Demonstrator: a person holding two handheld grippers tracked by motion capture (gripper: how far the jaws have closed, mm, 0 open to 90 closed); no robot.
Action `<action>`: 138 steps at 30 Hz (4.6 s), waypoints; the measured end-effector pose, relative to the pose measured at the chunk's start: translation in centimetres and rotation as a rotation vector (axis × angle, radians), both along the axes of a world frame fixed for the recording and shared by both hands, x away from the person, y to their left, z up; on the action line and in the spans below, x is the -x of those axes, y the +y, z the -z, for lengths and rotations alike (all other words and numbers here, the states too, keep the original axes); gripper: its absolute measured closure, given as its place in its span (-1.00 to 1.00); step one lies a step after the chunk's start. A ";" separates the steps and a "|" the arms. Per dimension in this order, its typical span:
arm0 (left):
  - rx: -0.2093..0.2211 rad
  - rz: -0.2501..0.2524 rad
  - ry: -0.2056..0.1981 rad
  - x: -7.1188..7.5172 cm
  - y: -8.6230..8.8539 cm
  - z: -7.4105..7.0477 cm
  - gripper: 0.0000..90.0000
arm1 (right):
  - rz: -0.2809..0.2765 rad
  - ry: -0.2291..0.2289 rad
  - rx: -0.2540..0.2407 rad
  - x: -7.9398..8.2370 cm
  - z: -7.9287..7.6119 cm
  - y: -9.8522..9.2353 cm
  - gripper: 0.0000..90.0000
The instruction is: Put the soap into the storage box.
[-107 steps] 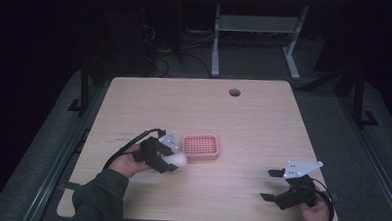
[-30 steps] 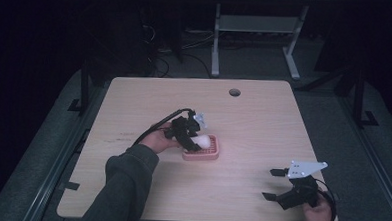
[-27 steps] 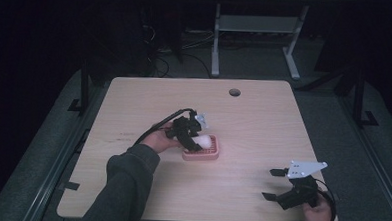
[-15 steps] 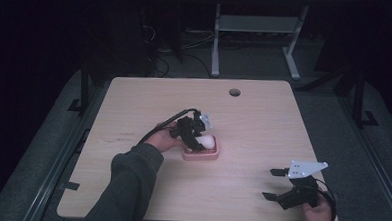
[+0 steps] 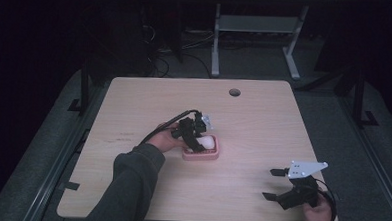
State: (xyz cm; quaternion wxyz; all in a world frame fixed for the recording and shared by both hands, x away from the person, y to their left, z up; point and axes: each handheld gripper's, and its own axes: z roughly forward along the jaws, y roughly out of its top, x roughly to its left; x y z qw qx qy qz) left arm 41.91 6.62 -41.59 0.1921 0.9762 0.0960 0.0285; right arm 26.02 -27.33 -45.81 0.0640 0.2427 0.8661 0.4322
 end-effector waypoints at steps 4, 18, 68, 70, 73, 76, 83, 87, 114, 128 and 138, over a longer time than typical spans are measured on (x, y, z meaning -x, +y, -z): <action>-0.005 0.003 0.003 -0.1 -0.1 0.1 0.09 | -0.001 0.000 0.000 0.0 0.0 0.0 -0.69; -0.009 -0.007 0.013 -0.3 -0.2 0.5 0.09 | 0.000 0.004 -0.001 0.0 0.0 0.0 -0.69; 0.059 -0.066 -0.034 1.9 2.8 -1.7 -0.24 | 0.004 0.001 0.007 -0.1 -0.1 0.4 -0.69; 0.067 -0.070 -0.034 2.0 3.1 -1.6 -0.25 | 0.006 0.003 0.008 -0.1 0.0 0.4 -0.69; 0.073 -0.077 -0.029 2.2 3.4 -1.5 -0.26 | 0.006 0.001 0.011 -0.1 0.0 0.5 -0.69; 0.077 -0.080 -0.029 2.4 3.6 -1.5 -0.27 | 0.010 -0.001 0.010 -0.2 0.0 0.4 -0.69; 0.079 -0.077 -0.033 2.9 4.0 -1.6 -0.27 | 0.024 0.000 0.006 -0.1 -0.1 0.3 -0.69; 0.081 -0.079 -0.034 3.3 4.3 -1.6 -0.28 | 0.025 0.001 0.005 -0.1 -0.1 0.3 -0.69; 0.103 -0.081 -0.062 6.0 6.8 -1.7 -0.29 | 0.046 0.009 0.011 -0.2 0.0 0.2 -0.69; 0.111 -0.086 -0.075 7.3 8.1 -1.6 -0.33 | 0.064 0.005 0.011 -0.1 -0.1 0.1 -0.69; 0.124 -0.093 -0.072 8.3 9.3 -1.5 -0.36 | 0.069 0.003 0.013 0.0 -0.1 0.0 -0.69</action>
